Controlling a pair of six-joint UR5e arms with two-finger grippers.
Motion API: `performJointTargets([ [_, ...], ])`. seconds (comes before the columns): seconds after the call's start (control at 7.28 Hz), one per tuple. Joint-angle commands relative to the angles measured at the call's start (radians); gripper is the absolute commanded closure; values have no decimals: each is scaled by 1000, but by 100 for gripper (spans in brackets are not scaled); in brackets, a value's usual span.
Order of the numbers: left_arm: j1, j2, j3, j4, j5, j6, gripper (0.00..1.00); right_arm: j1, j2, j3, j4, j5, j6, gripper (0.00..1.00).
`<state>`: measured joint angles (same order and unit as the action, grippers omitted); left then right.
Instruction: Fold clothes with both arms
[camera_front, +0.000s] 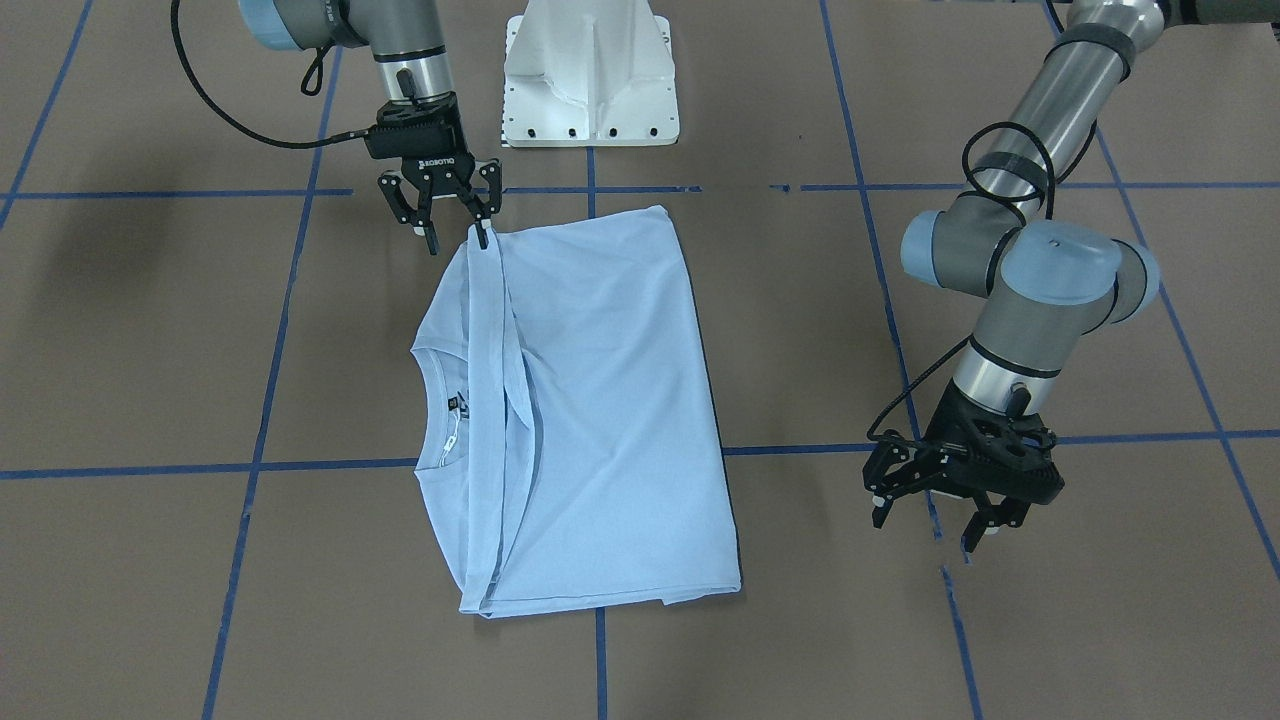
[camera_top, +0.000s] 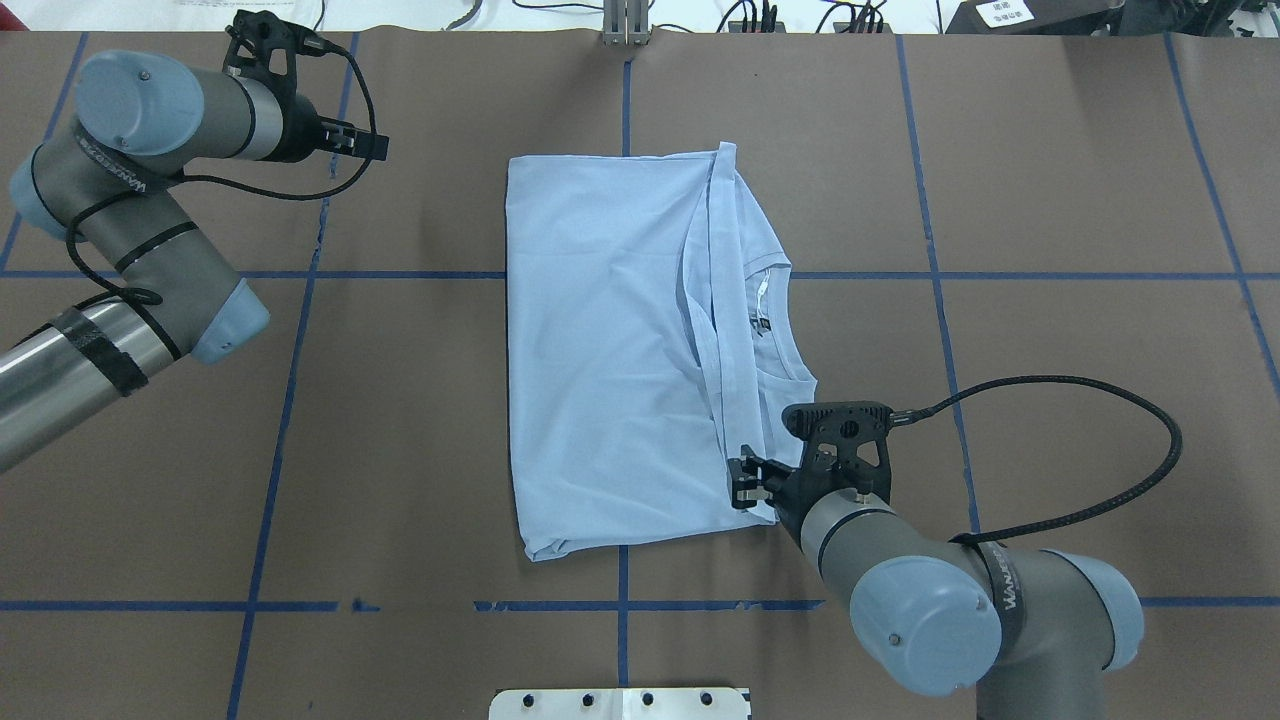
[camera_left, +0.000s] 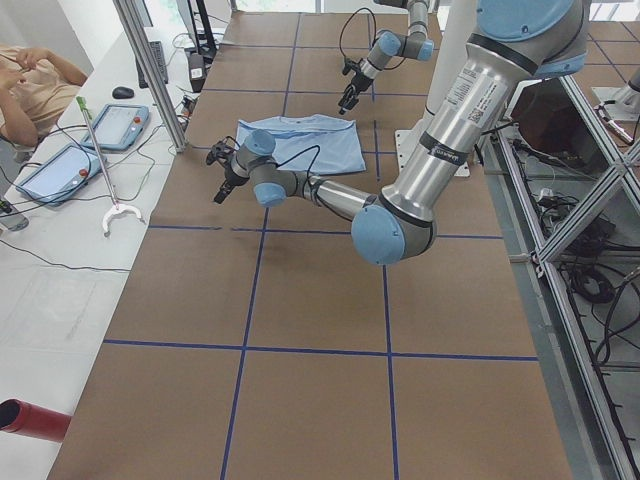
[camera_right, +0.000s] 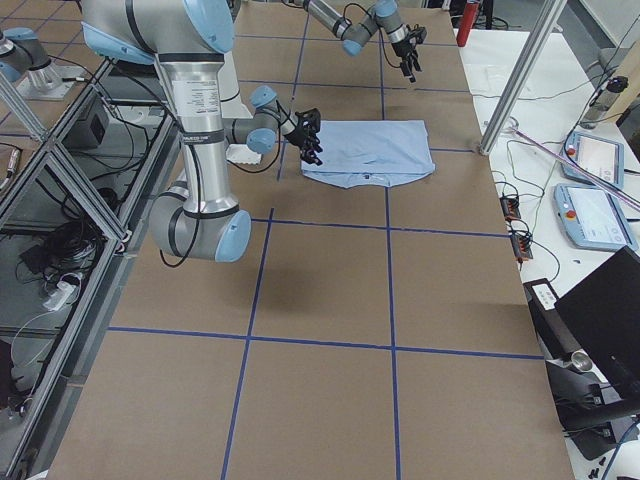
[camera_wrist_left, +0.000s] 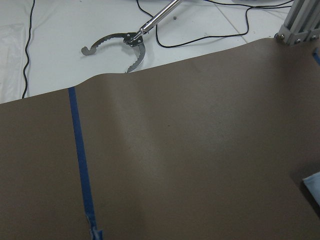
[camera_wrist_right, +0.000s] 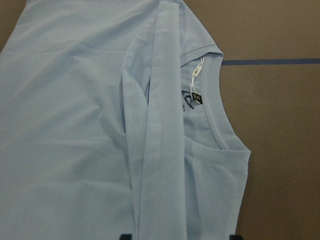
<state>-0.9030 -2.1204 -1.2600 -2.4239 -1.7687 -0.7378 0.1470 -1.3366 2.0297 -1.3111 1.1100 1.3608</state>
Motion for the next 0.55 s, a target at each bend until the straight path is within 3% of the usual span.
performJointTargets([
  [0.0,3,0,1,0,0,0,0,-110,5,6,-69,-115,-182,15],
  [0.14,4,0,1,0,0,0,0,-142,8,0,-77,-148,-287,19],
  [0.41,7,0,1,0,0,0,0,-148,13,-14,-79,-151,-414,44],
])
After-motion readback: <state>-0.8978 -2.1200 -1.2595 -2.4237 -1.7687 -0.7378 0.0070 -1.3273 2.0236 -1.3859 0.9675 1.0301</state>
